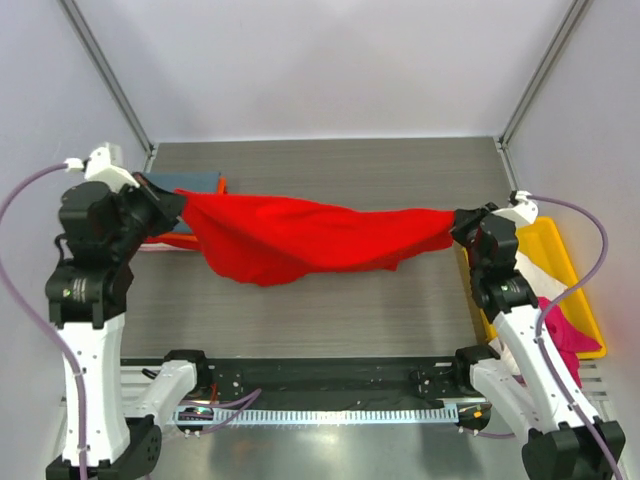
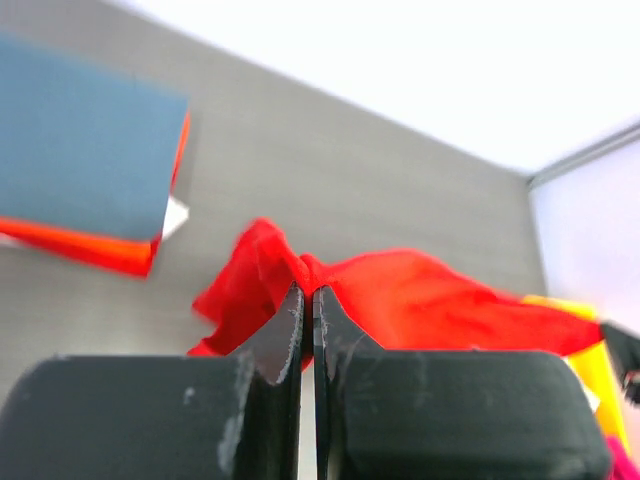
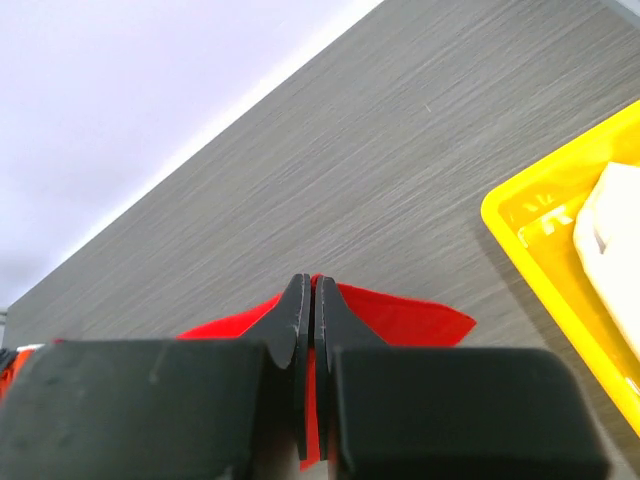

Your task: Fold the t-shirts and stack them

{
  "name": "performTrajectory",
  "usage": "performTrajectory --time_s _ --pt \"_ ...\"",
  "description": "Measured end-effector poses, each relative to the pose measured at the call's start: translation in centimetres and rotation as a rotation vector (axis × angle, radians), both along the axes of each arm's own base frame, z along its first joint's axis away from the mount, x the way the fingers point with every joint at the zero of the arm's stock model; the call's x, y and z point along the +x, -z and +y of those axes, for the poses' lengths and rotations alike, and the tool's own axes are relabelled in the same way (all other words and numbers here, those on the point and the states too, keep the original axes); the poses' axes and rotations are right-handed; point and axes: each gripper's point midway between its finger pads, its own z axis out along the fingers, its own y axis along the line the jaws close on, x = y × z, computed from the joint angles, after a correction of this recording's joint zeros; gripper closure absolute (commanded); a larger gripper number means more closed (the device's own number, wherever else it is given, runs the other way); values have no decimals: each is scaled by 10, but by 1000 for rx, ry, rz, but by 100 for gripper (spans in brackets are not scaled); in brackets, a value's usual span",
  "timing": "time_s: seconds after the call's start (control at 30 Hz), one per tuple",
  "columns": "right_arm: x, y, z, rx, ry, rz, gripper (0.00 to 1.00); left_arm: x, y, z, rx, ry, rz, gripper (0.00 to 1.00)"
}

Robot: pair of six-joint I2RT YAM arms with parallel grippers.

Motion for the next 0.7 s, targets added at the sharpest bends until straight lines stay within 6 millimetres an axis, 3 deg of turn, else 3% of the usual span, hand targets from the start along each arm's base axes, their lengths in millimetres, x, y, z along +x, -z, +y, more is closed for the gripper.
performTrajectory --time_s 0.1,0.2,0.43,0.57,0.7 --pt "-13 -17 0 -9 -15 -18 99 -14 -38 5 11 -25 -100 100" --pt "-26 -44 4 -8 -53 -78 99 -32 -57 7 11 -34 -150 100" --pt "-68 -143 7 1 -106 -312 99 -61 -91 6 -14 -40 -244 100" --pt "-96 -185 5 10 -113 -420 99 -57 -100 3 -48 -31 -262 100" --pt "-99 -183 3 9 -105 -410 99 -27 -107 -4 -99 -14 -271 99"
